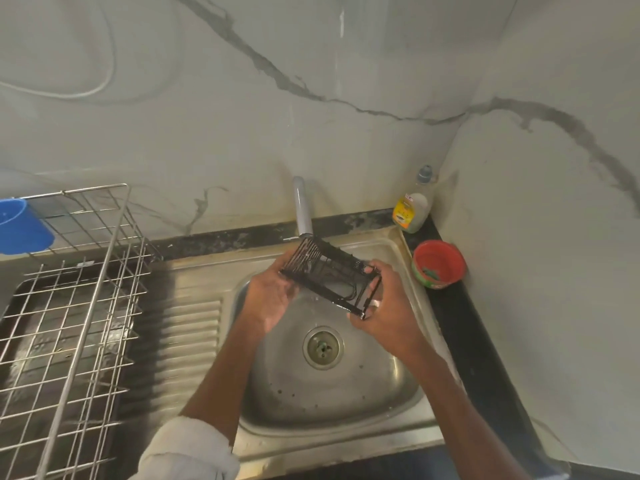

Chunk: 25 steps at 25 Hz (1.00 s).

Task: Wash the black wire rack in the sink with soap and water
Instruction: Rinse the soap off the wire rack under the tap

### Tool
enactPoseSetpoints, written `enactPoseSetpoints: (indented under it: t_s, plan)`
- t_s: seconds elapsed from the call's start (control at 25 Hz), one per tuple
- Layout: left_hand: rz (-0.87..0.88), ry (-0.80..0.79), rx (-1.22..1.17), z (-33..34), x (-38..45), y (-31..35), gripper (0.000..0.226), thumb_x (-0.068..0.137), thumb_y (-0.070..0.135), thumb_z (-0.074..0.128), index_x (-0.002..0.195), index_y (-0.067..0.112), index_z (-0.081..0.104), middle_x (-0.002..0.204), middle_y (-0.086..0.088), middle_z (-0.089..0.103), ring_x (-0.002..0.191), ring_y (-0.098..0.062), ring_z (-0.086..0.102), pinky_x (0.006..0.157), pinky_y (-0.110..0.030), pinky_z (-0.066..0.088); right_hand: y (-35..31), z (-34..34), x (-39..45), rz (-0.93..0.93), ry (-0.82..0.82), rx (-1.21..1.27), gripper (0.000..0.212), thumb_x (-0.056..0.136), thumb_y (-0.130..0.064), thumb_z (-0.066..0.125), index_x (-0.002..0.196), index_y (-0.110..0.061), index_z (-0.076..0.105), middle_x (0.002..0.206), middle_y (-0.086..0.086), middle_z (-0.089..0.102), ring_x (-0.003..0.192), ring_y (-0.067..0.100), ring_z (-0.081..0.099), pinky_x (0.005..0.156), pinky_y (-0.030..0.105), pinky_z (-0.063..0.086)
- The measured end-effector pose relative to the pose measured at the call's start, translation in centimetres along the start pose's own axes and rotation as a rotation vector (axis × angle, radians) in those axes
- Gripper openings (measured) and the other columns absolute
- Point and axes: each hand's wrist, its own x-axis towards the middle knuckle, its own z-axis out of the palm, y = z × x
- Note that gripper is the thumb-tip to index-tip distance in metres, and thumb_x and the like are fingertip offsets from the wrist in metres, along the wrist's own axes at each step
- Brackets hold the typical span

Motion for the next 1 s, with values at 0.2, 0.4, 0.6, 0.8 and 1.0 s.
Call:
enactPoseSetpoints:
  t_s: [0.2, 0.4, 0.6, 0.8, 1.0]
  plan:
    - [-0.215, 0.162, -0.169, -1.5, -0.2, -0.5, 0.039, 0.110, 0.015, 0.043, 0.095, -0.003, 0.075, 0.089, -0.023, 0.073, 0.066, -0.032, 0.071, 0.070, -0.044, 0.060, 2.4, 1.5, -1.8, 0.025, -0.128, 0.002, 0.100, 0.055, -0.029, 0.096, 0.134, -0.061, 0.043, 0.138, -0.001, 0.048, 0.122, 0.017, 0.061, 0.095, 0.041, 0.060]
    - [-0.364, 0.420, -0.316, -3.5, 2.5, -1.0, 0.032, 0.114, 0.006, 0.032, 0.103, -0.006, 0.060, 0.073, -0.019, 0.072, 0.045, -0.017, 0.070, 0.044, -0.019, 0.054, 3.7, 2.0, -2.2, -0.054, -0.167, -0.041, 0.105, 0.063, -0.019, 0.097, 0.148, -0.044, 0.039, 0.151, -0.001, 0.037, 0.139, 0.020, 0.048, 0.107, 0.046, 0.052]
    - [-0.297, 0.388, -0.471, -2.9, 0.1, -1.7, 0.036, 0.113, 0.011, 0.038, 0.088, 0.005, 0.062, 0.055, -0.002, 0.059, 0.029, -0.005, 0.046, 0.027, -0.012, 0.030, 4.5, 1.5, -1.1, 0.038, -0.185, 0.198, 0.098, 0.086, 0.013, 0.073, 0.157, -0.038, 0.030, 0.163, -0.007, 0.033, 0.141, 0.006, 0.048, 0.105, 0.033, 0.052]
    - [-0.184, 0.352, -0.420, -4.8, -3.1, -3.1, 0.024, 0.112, 0.012, 0.045, 0.100, 0.011, 0.066, 0.056, 0.003, 0.054, 0.035, -0.006, 0.049, 0.032, -0.018, 0.041, 3.5, 2.0, 2.5, 0.612, -0.264, 0.410, 0.037, 0.104, -0.056, 0.047, 0.137, -0.042, 0.054, 0.144, 0.006, 0.059, 0.122, 0.028, 0.064, 0.093, 0.048, 0.056]
    - [-0.164, 0.289, -0.080, -4.4, -3.8, -4.7, 0.037, 0.116, 0.037, 0.040, 0.129, 0.022, 0.072, 0.079, -0.002, 0.065, 0.064, -0.013, 0.058, 0.058, -0.029, 0.046, 1.0, 4.5, 5.4, 0.564, -0.220, 0.301, 0.075, 0.072, -0.068, 0.080, 0.138, -0.043, 0.053, 0.130, 0.010, 0.063, 0.102, 0.025, 0.062, 0.073, 0.035, 0.053]
